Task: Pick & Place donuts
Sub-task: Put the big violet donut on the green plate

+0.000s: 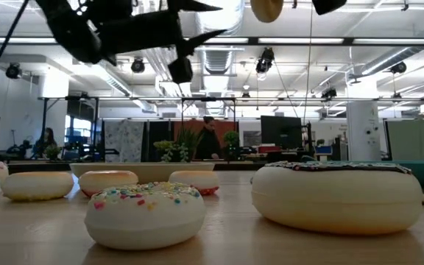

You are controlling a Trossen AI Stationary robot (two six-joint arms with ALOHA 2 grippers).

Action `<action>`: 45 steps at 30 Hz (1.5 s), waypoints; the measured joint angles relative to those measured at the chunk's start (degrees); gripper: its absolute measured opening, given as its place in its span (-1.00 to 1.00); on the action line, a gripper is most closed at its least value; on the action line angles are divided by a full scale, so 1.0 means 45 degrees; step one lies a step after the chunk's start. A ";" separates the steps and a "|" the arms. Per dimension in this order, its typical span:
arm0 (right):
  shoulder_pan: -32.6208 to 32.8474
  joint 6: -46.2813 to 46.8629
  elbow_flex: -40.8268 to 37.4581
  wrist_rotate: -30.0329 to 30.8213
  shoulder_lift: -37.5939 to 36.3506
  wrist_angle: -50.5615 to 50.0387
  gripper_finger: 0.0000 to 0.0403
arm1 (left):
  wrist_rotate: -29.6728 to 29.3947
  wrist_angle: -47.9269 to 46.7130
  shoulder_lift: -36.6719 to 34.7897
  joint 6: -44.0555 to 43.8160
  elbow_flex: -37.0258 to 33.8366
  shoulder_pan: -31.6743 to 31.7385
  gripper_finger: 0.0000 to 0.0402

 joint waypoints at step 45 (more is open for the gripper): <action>-0.1179 -1.0008 -0.0476 -0.9033 -0.0719 0.8544 -0.94 | 0.7601 0.2302 0.1109 -0.3592 0.4478 0.2536 -0.35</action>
